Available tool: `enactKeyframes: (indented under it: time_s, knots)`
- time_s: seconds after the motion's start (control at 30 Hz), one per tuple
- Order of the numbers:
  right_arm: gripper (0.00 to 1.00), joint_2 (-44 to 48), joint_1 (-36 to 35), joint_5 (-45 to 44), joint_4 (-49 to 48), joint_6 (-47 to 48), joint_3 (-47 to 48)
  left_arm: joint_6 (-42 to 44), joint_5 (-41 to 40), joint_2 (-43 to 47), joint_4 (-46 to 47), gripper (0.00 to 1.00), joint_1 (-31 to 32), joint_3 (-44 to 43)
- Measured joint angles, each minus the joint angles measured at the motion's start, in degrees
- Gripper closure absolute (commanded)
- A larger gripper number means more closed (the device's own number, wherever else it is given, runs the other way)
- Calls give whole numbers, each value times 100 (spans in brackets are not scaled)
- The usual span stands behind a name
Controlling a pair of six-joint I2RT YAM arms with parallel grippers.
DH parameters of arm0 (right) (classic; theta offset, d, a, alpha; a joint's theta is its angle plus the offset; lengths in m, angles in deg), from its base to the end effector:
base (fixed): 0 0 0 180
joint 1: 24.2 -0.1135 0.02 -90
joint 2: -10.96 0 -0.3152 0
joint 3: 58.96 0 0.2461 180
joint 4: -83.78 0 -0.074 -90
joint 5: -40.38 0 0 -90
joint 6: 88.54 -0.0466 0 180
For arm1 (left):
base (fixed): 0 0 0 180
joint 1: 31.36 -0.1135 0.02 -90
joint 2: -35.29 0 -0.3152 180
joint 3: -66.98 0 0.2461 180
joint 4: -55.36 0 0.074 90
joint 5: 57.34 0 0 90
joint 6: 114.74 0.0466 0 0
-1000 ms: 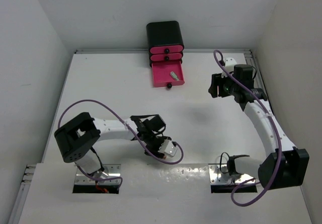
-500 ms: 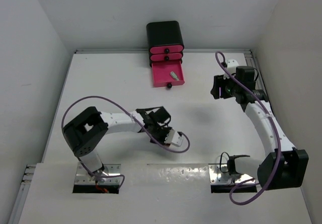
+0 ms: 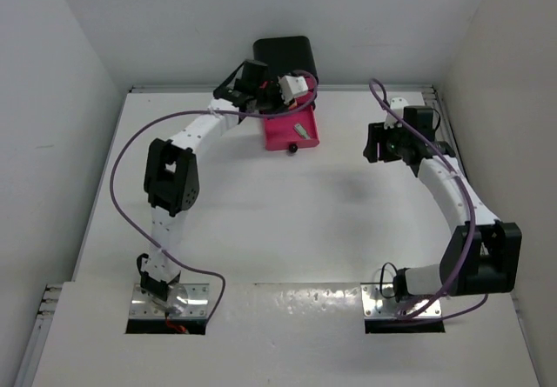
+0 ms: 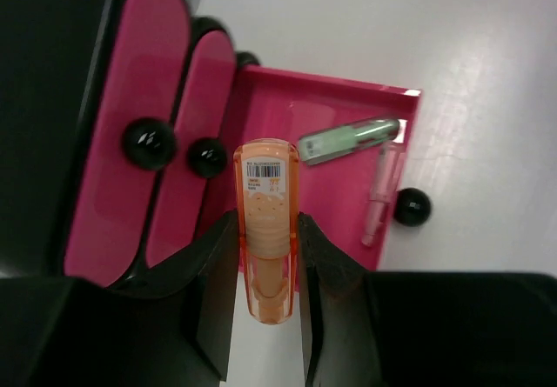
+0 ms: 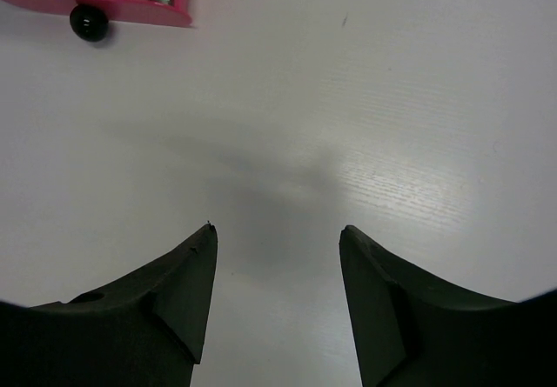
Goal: Sort the stationery into containers
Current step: Place the stationery in the drawer.
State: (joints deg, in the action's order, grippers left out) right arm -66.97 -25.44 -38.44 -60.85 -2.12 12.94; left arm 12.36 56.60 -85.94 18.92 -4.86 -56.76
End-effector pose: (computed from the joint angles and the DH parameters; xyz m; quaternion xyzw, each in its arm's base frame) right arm 0.2884 0.0153 0.3167 -0.0216 0.9077 0.1059 0.4055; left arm 0.4623 -0.2516 0.3287 0.5379 0.6825 -0.1398 0.4747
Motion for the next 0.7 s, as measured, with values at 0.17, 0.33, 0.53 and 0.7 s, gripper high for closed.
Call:
enactKeyframes:
  time_s: [0.17,0.33,0.53,0.7]
  knots:
    - [43,-256,9,7,-168,-50,142,-376,-59,-743,323,100,-376,-721]
    - [42,-494,13,87,-323,-52,483,-483,-87,-1228,511,96,-361,-828]
    - [43,-802,-94,98,-501,63,697,-553,-87,-1451,664,34,-367,-835]
    - [43,-844,-503,-94,-1014,592,544,-737,-98,-1456,817,29,-385,-905]
